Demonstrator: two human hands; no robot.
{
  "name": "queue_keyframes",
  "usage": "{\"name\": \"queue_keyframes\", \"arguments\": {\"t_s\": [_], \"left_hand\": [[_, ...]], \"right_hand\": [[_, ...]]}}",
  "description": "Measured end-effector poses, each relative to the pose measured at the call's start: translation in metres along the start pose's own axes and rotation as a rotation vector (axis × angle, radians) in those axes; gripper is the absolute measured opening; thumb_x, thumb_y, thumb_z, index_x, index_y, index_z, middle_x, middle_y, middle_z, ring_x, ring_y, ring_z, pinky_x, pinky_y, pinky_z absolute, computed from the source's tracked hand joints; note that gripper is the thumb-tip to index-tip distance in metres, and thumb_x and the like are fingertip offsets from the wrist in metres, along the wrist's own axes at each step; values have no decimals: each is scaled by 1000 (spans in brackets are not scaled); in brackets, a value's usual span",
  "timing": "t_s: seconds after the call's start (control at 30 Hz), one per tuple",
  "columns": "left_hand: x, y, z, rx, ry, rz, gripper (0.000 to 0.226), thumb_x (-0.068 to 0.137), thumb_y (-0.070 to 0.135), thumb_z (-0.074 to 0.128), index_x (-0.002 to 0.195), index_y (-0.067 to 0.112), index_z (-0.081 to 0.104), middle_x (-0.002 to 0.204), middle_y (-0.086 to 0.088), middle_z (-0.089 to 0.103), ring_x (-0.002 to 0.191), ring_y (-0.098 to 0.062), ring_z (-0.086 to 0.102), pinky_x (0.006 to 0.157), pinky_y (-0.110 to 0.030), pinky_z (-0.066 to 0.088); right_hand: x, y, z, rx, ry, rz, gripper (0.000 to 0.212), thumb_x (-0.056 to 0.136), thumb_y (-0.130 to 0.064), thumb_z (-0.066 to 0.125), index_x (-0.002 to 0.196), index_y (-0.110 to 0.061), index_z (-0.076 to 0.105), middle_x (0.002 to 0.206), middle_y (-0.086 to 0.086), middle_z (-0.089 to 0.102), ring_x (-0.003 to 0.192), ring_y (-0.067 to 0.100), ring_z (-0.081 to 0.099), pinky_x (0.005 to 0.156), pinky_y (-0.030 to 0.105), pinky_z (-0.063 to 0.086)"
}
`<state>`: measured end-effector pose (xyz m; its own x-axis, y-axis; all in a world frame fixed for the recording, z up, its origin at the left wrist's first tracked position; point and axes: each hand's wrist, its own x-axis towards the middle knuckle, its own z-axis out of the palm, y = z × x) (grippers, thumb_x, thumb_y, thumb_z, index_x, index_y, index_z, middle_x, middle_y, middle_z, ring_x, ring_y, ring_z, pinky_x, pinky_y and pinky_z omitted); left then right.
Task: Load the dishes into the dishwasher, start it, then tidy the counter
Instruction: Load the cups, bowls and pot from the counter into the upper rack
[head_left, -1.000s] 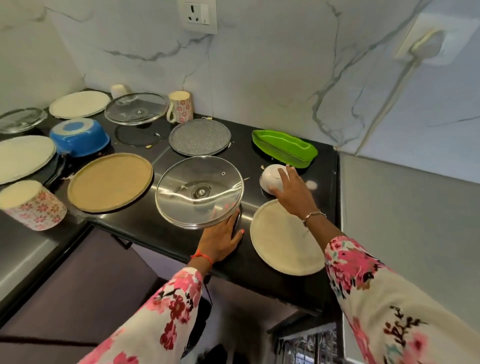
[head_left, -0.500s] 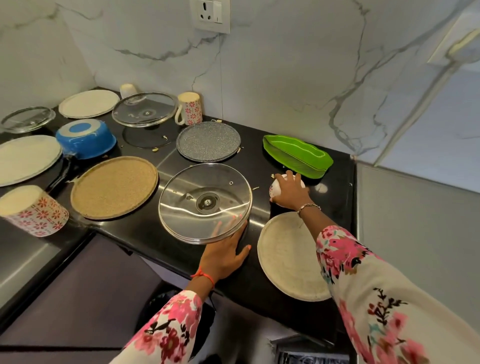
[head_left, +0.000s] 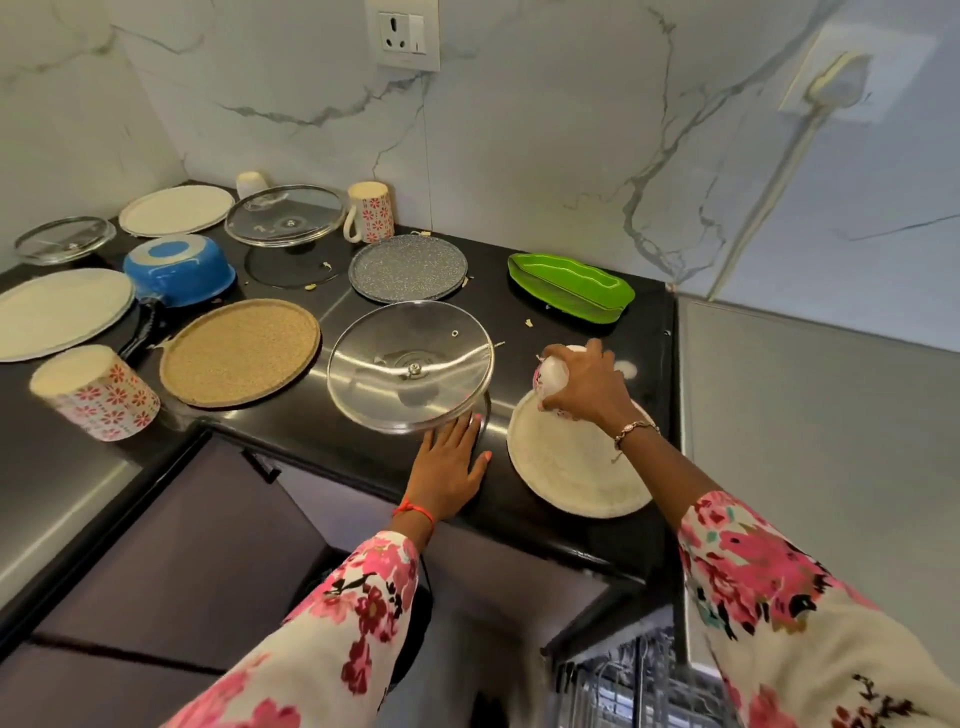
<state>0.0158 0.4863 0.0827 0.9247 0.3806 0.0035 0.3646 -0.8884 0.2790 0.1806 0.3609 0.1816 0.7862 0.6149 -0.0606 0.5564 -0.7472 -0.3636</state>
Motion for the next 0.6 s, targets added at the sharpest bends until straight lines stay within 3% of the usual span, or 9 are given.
{"name": "queue_keyframes", "arguments": {"t_s": [0.1, 0.2, 0.3, 0.4, 0.5, 0.6], "left_hand": [[-52, 7, 9, 6, -10, -3, 90, 72, 60, -5, 150, 16, 9, 158, -3, -1, 146, -17, -6, 116, -38, -8], [-116, 5, 17, -19, -48, 32, 80, 86, 58, 21, 150, 14, 3, 157, -3, -9, 145, -18, -12, 118, -41, -9], [-197, -1, 33, -16, -80, 18, 94, 71, 65, 4, 149, 14, -4, 157, -4, -13, 141, -16, -20, 113, -34, -17], [-292, -4, 51, -11, -119, 0, 100, 63, 66, -4, 149, 14, -4, 157, -6, -13, 134, -13, -27, 110, -32, -19], [-380, -1, 70, 9, -176, -15, 101, 64, 65, -4, 149, 11, -1, 156, -7, -12, 134, -15, -26, 109, -32, -22], [-456, 6, 85, 18, -184, 8, 94, 73, 63, 11, 146, 4, 21, 155, -14, 11, 141, -26, -4, 113, -36, -12]], "right_hand": [[-61, -12, 0, 0, -8, 0, 80, 63, -38, 81, 134, -34, 42, 132, 13, 32, 125, 35, 31, 100, 49, 39], [-131, -27, 12, -30, 7, 6, 88, 63, -41, 80, 138, -30, 35, 131, 14, 30, 123, 35, 31, 96, 47, 38], [-211, -38, 38, -6, 2, 16, 90, 61, -43, 81, 137, -24, 35, 128, 16, 30, 120, 36, 34, 96, 43, 40], [-300, -43, 79, -13, -114, 94, 96, 62, -44, 81, 141, -27, 29, 133, 21, 27, 123, 40, 32, 103, 41, 35], [-390, -42, 121, 11, -267, 151, 97, 64, -39, 80, 144, -30, 26, 136, 21, 29, 127, 41, 31, 105, 42, 33], [-480, -35, 156, -17, -383, 183, 95, 64, -37, 81, 143, -31, 28, 138, 19, 30, 128, 40, 31, 103, 43, 37]]}}
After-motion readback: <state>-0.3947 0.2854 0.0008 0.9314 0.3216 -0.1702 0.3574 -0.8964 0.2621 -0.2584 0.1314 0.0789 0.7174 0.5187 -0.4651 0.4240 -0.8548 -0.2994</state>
